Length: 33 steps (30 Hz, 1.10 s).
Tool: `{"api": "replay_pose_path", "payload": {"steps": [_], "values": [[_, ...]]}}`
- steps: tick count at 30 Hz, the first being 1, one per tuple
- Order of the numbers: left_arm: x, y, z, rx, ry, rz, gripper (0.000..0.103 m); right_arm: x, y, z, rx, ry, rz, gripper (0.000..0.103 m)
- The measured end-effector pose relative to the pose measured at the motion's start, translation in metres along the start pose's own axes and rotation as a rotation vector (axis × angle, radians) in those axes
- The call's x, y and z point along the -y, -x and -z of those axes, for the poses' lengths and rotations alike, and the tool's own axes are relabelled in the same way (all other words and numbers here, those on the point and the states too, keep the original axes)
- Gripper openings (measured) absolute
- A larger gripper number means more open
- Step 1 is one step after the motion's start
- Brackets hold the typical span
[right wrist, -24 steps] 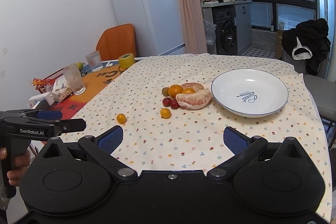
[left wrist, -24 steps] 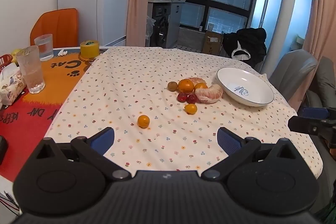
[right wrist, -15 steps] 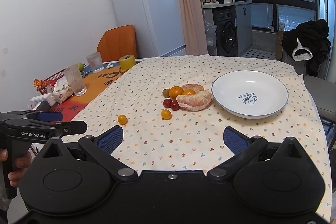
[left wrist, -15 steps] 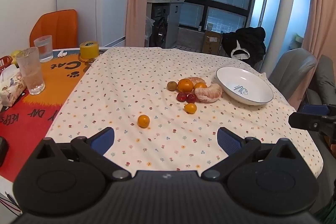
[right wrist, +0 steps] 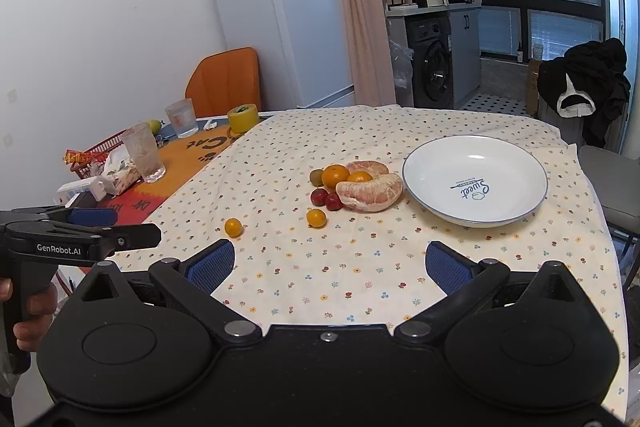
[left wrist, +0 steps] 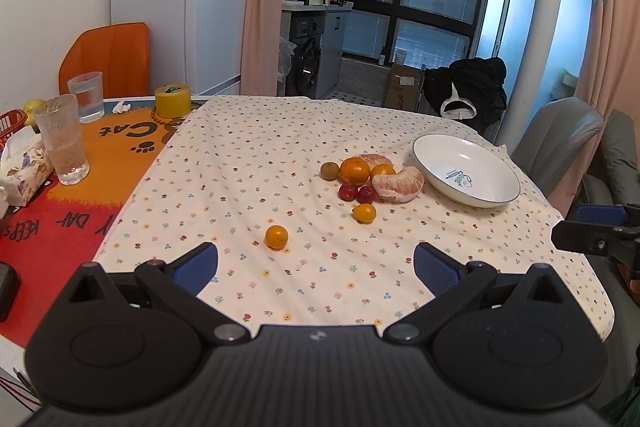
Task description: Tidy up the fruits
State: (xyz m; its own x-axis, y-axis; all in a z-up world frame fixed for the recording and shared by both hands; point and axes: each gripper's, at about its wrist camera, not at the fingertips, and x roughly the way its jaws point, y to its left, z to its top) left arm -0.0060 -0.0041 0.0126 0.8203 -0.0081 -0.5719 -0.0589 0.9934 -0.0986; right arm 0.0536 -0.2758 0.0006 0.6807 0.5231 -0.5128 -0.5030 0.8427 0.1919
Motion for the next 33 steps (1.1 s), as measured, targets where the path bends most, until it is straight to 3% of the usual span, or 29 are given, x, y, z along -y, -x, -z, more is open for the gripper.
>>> {"api": "replay_pose_path", "payload": {"steps": [33], "values": [[-0.0009,-0.003,0.0041,0.005,0.015,-0.012,0.103,-0.0054,-0.004,0.0006,-0.027,0.009,-0.025,0.103]]}}
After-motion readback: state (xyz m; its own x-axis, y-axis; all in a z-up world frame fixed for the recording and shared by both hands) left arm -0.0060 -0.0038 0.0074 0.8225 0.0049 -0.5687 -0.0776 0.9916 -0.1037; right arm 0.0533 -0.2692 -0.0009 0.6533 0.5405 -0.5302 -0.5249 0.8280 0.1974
